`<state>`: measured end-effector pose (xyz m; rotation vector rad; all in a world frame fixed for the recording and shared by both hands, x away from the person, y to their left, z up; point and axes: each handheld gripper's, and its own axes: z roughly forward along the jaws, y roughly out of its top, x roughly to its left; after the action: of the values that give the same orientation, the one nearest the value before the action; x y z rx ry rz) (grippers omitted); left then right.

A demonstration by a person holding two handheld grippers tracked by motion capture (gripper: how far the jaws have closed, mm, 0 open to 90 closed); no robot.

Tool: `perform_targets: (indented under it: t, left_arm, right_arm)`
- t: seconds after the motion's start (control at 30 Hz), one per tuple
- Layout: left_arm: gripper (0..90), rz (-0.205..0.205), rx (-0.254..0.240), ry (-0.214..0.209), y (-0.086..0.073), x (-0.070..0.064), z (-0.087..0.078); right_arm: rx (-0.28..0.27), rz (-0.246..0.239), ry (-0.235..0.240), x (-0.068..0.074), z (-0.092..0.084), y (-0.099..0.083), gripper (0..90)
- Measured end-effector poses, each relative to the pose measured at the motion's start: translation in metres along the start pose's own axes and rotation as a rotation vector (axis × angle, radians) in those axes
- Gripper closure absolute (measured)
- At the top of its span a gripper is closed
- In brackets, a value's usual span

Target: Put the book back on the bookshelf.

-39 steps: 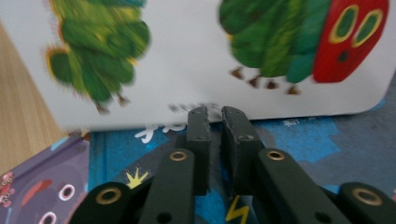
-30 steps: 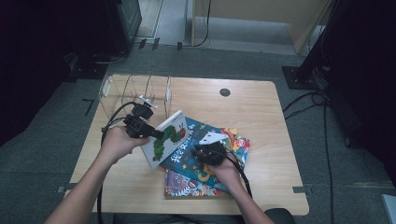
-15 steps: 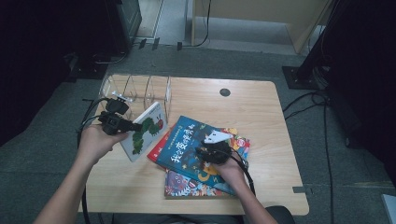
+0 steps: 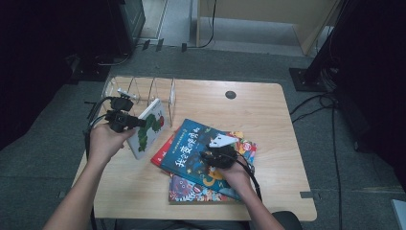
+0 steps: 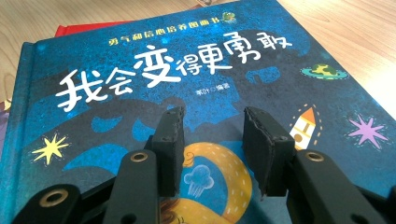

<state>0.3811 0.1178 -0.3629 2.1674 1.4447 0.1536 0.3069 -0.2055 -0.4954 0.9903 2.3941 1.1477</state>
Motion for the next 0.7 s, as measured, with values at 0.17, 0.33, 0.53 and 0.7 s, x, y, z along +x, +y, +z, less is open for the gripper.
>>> perform_targets:
  t: [0.17, 0.33, 0.53, 0.7]
  left_arm:
    - [76.7, -0.016, -0.023, 0.009, 0.007, -0.002, 0.008]
    - [76.7, -0.017, -0.032, 0.032, 0.014, -0.006, 0.015]
    - [76.7, -0.027, -0.047, 0.032, 0.025, -0.009, 0.020]
    - [76.7, -0.028, -0.056, 0.047, 0.037, -0.010, 0.021]
  right_arm:
    - [0.002, 0.003, 0.002, 0.000, 0.000, 0.000, 59.1]
    - [0.002, 0.001, 0.001, 0.000, 0.000, 0.000, 59.2]
    - [0.002, 0.002, 0.000, 0.000, 0.000, 0.000, 59.7]
    - [0.000, 0.001, -0.001, 0.000, 0.000, 0.000, 60.4]
